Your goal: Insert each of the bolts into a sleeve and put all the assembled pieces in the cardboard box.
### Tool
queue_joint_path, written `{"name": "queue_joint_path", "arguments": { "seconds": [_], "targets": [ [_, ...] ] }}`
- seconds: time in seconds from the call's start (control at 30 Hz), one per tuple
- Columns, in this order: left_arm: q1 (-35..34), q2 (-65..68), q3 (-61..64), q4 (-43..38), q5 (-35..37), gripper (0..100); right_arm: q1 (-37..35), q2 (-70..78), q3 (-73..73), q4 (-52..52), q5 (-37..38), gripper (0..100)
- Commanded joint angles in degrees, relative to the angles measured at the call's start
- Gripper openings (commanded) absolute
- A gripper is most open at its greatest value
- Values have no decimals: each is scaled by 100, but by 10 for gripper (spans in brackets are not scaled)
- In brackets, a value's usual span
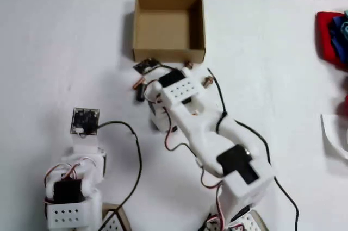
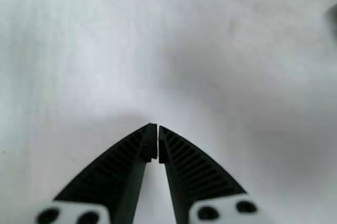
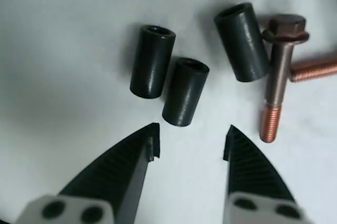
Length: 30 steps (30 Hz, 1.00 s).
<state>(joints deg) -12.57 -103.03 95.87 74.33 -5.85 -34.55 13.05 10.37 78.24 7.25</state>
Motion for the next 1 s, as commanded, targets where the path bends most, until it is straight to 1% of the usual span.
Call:
{"name": "queue_joint_path", "arguments": {
  "seconds": [0.0, 0.1, 0.27, 0.33, 0.6, 0.9, 0.97],
  "targets": [
    [53, -79, 110, -79, -26, 35, -66, 286, -378, 13, 44, 200],
    [53, -79, 110, -79, -26, 35, -66, 673, -615, 4, 35, 188],
    [53, -79, 110, -79, -26, 35, -40, 1279, -1143, 4, 35, 111],
    [53, -79, 110, -79, -26, 35, -48, 1499, -1301, 13, 35, 97],
    [53, -79, 110, -79, -26, 35, -40, 2299, -1688, 57, 35, 98],
    [53, -79, 110, -79, -26, 35, -40, 2413, -2101, 409, 35, 100],
    [53, -79, 110, -79, -26, 35, -40, 2396, -2224, 409, 35, 142]
  ]
}}
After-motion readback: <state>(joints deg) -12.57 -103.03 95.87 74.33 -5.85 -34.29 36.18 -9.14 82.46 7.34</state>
